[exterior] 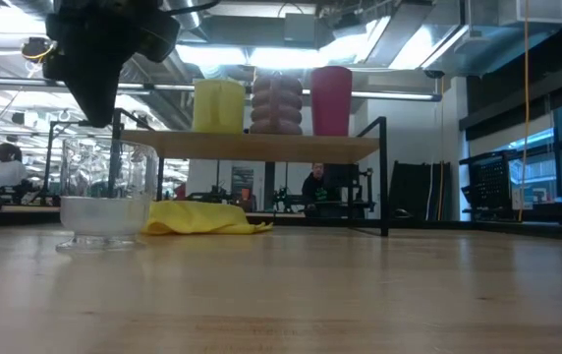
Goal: Stack small to large cups/mugs on shelf
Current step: Put the transparent mug on the shelf
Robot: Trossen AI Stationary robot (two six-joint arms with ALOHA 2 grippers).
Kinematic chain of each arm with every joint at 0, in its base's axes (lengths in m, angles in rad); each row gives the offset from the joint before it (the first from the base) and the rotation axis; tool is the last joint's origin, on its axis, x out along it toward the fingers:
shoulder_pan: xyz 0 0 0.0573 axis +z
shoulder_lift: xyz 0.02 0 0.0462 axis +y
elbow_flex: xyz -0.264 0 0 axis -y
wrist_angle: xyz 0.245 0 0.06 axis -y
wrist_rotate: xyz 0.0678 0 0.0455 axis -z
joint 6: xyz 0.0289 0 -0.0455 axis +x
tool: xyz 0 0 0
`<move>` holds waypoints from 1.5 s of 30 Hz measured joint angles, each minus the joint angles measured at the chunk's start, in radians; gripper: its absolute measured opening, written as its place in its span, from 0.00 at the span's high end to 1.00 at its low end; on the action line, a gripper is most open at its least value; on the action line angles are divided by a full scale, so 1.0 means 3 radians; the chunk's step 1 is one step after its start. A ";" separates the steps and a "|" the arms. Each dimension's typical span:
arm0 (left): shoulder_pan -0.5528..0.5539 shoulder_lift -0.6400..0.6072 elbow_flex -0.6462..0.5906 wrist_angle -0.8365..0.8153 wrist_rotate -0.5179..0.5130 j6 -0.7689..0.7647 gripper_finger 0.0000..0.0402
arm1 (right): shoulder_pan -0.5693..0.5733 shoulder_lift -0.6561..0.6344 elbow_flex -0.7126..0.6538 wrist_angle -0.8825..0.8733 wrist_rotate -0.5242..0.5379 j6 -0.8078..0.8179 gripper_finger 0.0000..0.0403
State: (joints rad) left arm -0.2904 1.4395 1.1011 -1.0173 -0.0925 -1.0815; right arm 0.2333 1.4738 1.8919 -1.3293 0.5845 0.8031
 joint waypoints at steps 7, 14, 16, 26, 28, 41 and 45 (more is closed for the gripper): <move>0.0007 0.0000 0.0000 -0.0045 0.0074 -0.0355 0.72 | 0.0000 0.0000 0.0000 0.0000 -0.0001 -0.0067 0.70; -0.0058 0.0001 0.0000 -0.0030 0.0147 -0.0562 0.67 | 0.0000 0.0000 0.0000 0.0000 -0.0001 -0.0076 0.70; -0.0099 0.0001 0.0000 -0.0009 0.0151 -0.0627 0.67 | 0.0000 0.0000 0.0000 0.0000 -0.0002 -0.0079 0.70; -0.0234 0.0113 -0.0001 0.0036 0.0102 -0.0979 0.68 | 0.0000 0.0000 0.0000 0.0001 -0.0002 -0.0086 0.70; -0.0237 0.0198 -0.0001 0.0071 0.0103 -0.0989 0.68 | 0.0000 0.0000 0.0000 0.0001 -0.0003 -0.0084 0.70; -0.0147 0.0441 -0.0001 0.0231 0.0002 -0.0705 0.71 | 0.0000 0.0000 0.0000 0.0001 -0.0012 -0.0085 0.70; -0.0090 0.0441 -0.0001 0.0235 -0.0040 -0.0413 0.81 | 0.0001 0.0000 0.0000 -0.0001 -0.0012 -0.0090 0.70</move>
State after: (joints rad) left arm -0.3173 1.5719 1.1007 -0.9469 -0.1046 -1.2054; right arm 0.2337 1.4738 1.8919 -1.3295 0.5810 0.7761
